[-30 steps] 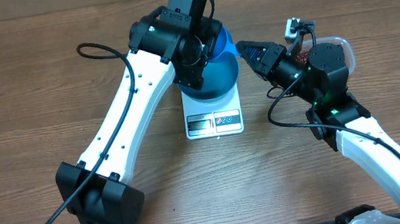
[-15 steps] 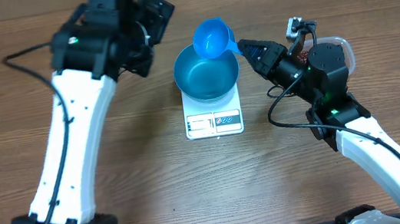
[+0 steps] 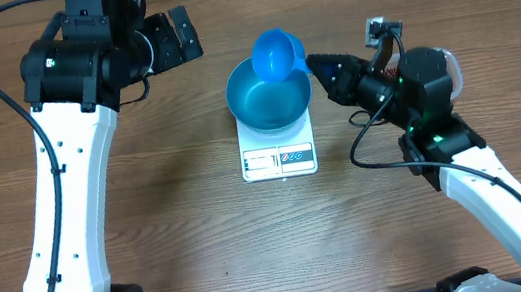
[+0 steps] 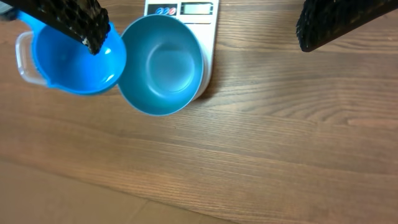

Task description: Scoop item into bowl and weigh 150g on scale

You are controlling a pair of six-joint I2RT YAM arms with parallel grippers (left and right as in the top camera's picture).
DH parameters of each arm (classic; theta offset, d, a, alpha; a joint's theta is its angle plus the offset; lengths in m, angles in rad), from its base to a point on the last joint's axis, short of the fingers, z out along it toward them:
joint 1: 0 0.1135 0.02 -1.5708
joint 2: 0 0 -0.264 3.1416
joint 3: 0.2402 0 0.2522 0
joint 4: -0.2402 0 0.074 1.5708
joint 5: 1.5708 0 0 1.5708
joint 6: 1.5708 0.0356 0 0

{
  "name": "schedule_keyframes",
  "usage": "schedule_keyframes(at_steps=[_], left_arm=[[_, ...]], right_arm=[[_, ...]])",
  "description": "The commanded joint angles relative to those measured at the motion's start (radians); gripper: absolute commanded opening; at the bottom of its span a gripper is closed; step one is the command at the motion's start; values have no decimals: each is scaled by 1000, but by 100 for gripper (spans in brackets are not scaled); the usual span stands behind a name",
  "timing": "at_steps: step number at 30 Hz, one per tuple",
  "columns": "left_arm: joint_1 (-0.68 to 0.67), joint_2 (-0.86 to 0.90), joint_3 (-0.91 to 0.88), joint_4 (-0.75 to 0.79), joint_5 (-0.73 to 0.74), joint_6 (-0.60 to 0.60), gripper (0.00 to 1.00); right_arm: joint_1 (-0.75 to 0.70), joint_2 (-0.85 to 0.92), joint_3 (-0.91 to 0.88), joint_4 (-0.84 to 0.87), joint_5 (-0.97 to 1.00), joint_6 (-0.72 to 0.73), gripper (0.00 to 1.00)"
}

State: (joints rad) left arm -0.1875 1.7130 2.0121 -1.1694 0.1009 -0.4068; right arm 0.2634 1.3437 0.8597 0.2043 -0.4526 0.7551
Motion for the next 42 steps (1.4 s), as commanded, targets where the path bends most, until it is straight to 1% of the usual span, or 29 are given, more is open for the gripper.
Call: schedule_keyframes(at_steps=[1, 5, 9, 10, 11, 13, 15, 19, 22, 25, 26, 27, 30, 32, 35, 39, 42], left_arm=[[5, -13, 21, -5, -19, 98, 99], [5, -13, 21, -9, -43, 97, 100], [5, -13, 21, -11, -53, 97, 100], [5, -13, 21, -13, -53, 97, 99], [5, -13, 21, -13, -53, 97, 100], [5, -13, 21, -13, -53, 97, 100], [4, -13, 21, -13, -53, 98, 100], [4, -13, 21, -31, -52, 99, 94], [2, -13, 21, -46, -31, 170, 89], [-3, -13, 21, -54, 20, 254, 78], [-6, -13, 21, -57, 33, 280, 70], [-11, -13, 21, -58, 35, 297, 62], [-38, -13, 20, -64, 34, 338, 29], [-59, -13, 20, -71, 34, 341, 6], [-97, -11, 20, -87, 26, 343, 4], [-164, -11, 19, -95, 21, 388, 4], [-226, -11, 18, -96, -45, 393, 4]], right_arm=[[4, -22, 105, -109, 20, -85, 4], [4, -22, 225, -299, 83, -165, 4], [4, -22, 356, -518, 221, -262, 4], [4, -22, 376, -551, 244, -274, 4], [4, -22, 433, -653, 325, -311, 4], [4, -21, 483, -747, 418, -336, 4], [4, -21, 535, -866, 561, -363, 4], [4, -21, 554, -1002, 771, -365, 4], [4, -20, 554, -1080, 869, -364, 4], [4, -20, 554, -1128, 940, -363, 4], [4, -20, 554, -1146, 969, -362, 4], [4, -20, 554, -1162, 995, -359, 4], [2, -20, 554, -1201, 1081, -359, 4], [-10, -20, 554, -1207, 1091, -359, 4], [-49, -20, 554, -1210, 1086, -332, 4], [-109, -20, 554, -1213, 1026, -303, 4], [-137, -20, 554, -1213, 985, -302, 4]])
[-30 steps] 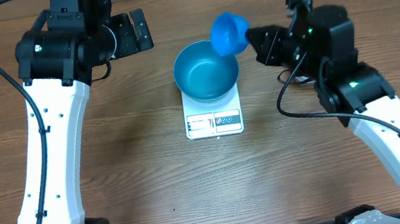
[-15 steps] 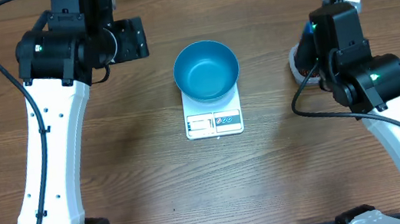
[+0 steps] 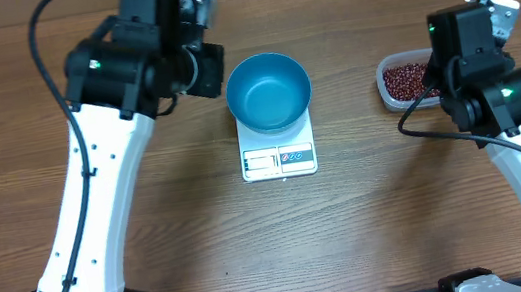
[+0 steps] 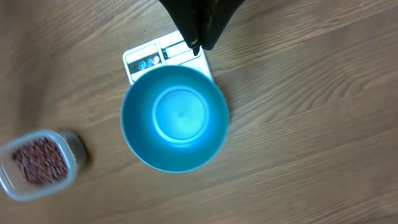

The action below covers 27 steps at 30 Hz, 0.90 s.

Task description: Scoop item into bowl and weigh 150g on scale

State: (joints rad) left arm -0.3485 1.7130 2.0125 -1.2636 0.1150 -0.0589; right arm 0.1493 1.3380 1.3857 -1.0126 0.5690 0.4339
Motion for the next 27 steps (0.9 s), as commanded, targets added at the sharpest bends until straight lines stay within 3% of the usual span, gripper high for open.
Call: schedule_keyframes(at_steps=[1, 3, 10, 17, 27], left_arm=[[-82, -11, 17, -4, -88, 45, 5], [-129, -11, 8, -7, -148, 56, 4], [-274, -11, -148, 68, -151, 90, 4], [-409, -13, -403, 316, -217, 116, 4], [-426, -13, -598, 409, -179, 186, 4]], right_arm=[[-30, -14, 27, 4, -48, 23, 4], [-35, -14, 27, 4, -51, 38, 4], [-35, -14, 27, 5, -79, 65, 4], [-35, -14, 27, -8, -84, 66, 4], [-54, -14, 27, -31, -77, 67, 4]])
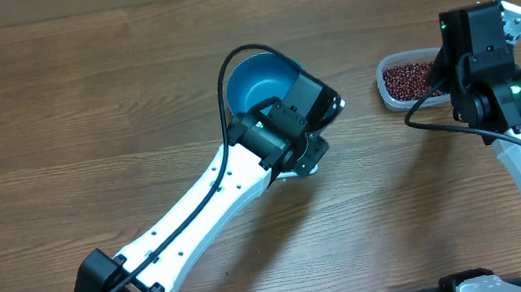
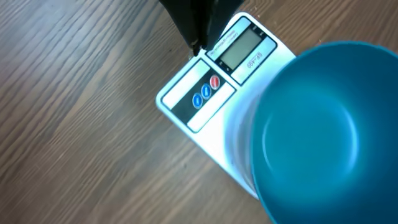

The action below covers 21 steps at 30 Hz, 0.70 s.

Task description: Scoop item into bowl and weigh 150g on scale

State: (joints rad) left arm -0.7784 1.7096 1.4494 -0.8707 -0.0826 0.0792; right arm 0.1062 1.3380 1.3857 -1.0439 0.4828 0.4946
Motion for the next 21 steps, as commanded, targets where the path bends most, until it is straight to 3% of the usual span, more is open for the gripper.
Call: schedule_keyframes(at_steps=[1, 21], left_arm=[[4, -10, -40, 26, 40, 62, 4], [14, -10, -40, 137, 59, 63, 4]], right_arm=[[-10, -14, 27, 0, 2, 6, 4], [-10, -14, 27, -3, -36, 23, 4]])
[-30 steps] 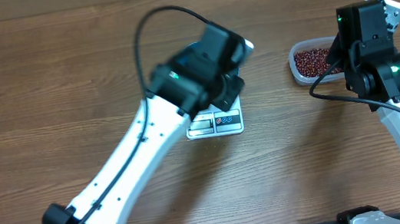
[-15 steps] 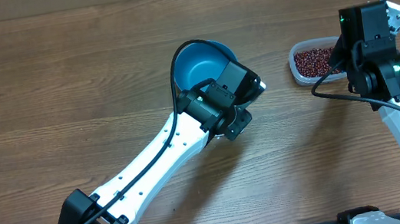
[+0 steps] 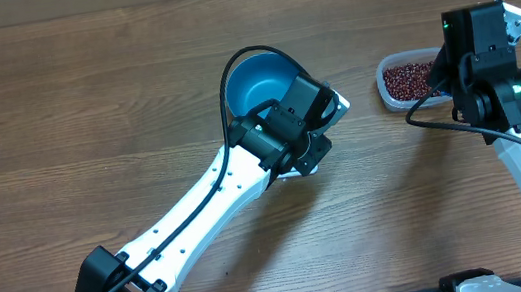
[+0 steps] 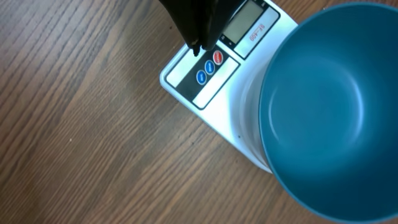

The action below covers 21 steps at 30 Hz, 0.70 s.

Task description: Scoop item into bowl and weigh 150g on scale

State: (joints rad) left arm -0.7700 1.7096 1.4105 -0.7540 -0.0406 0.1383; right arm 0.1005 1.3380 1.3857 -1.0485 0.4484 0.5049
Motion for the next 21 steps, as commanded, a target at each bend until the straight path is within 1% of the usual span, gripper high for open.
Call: schedule_keyframes(at_steps=[1, 5, 13, 17, 21], left_arm=[[5, -10, -2, 30, 23, 4, 4], [5, -10, -2, 33, 76, 4, 4], [3, -10, -7, 58, 116, 27, 4], [3, -10, -82, 117, 132, 26, 4], [3, -10, -119, 139, 149, 28, 4]], right_arm=[[-5, -14, 27, -5, -2, 12, 4], [-5, -14, 27, -8, -3, 12, 4], [-5, -14, 27, -8, -6, 12, 4], [-5, -14, 27, -9, -6, 12, 4], [-5, -14, 27, -10, -6, 12, 4]])
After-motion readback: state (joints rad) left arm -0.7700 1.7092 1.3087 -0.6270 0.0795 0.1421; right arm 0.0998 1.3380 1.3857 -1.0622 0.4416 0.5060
